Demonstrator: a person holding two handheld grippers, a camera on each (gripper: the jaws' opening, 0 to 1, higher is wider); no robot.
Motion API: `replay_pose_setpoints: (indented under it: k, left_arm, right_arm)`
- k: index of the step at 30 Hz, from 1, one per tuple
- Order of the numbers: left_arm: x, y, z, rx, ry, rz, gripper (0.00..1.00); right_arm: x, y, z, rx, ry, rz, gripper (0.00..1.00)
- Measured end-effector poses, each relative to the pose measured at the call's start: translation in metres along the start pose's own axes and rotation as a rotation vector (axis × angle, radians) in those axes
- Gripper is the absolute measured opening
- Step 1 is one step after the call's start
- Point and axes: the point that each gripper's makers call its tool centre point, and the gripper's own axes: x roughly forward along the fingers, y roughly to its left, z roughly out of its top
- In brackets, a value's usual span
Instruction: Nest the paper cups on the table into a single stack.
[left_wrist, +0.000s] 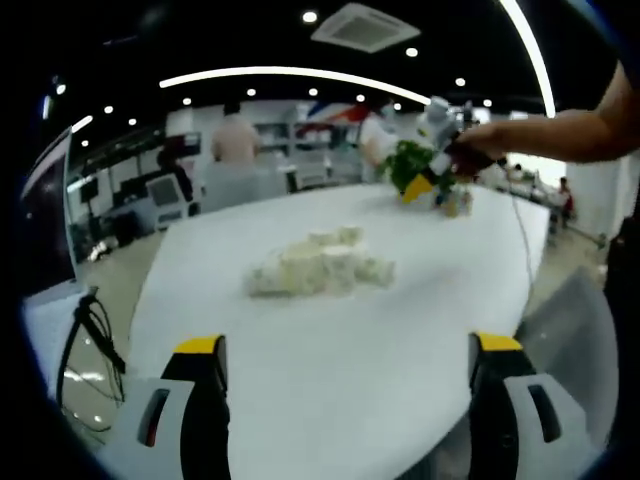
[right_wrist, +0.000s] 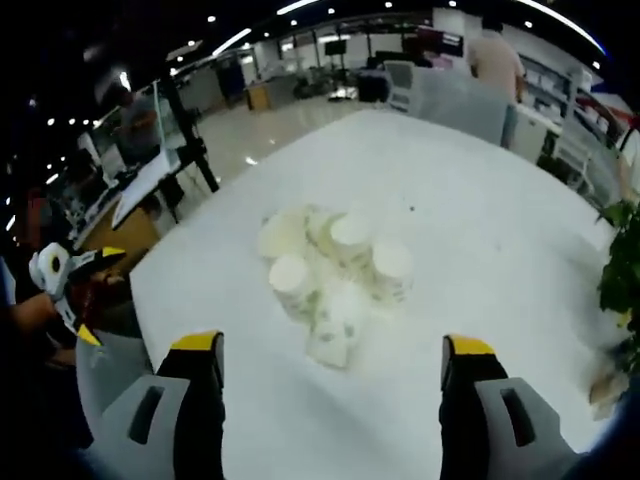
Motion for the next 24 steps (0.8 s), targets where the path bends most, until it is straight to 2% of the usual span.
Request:
replay_pose_setpoints:
  k: [5, 9, 12, 13, 14, 16, 18, 21, 23, 24]
  left_arm:
    - [0.002, -0.01, -0.009, 0.011, -0.02, -0.001, 0.99]
    - [0.005, -0.012, -0.018, 0.029, -0.031, 0.03, 0.99]
    - [0.007, -0.021, -0.026, -0.001, -0.014, -0.001, 0.99]
    - [0.008, -0.024, -0.027, 0.019, -0.001, -0.01, 0.99]
    - [0.008, -0.026, -0.026, 0.042, -0.005, -0.019, 0.99]
    - [0.008, -0.025, -0.023, 0.012, -0.022, -0.02, 0.99]
    - [0.009, -0.027, -0.025, -0.013, -0.008, -0.026, 0.99]
    - [0.01, -0.033, -0.027, 0.009, 0.004, -0.034, 0.99]
    - [0.012, -0.03, -0.027, 0.035, 0.004, 0.001, 0.99]
    - [0.013, -0.023, -0.027, 0.061, 0.007, 0.052, 0.99]
  right_arm:
    - [0.011, 0.0, 0.009, -0.01, 0.015, 0.018, 0.85]
    - [0.019, -0.005, 0.012, -0.027, 0.034, 0.003, 0.81]
    - [0.026, -0.004, 0.012, -0.03, 0.043, 0.007, 0.8]
    - [0.03, -0.004, 0.011, -0.035, 0.051, 0.006, 0.8]
    - [0.032, -0.005, 0.01, -0.039, 0.057, 0.004, 0.79]
    - [0.038, -0.005, 0.007, -0.041, 0.068, 0.002, 0.78]
    - [0.043, -0.006, 0.006, -0.033, 0.074, 0.002, 0.78]
    - [0.053, -0.006, 0.003, -0.028, 0.086, 0.0, 0.76]
    - [0.058, -0.007, -0.001, -0.019, 0.103, -0.005, 0.74]
    - [0.062, -0.007, -0.003, -0.015, 0.109, -0.003, 0.73]
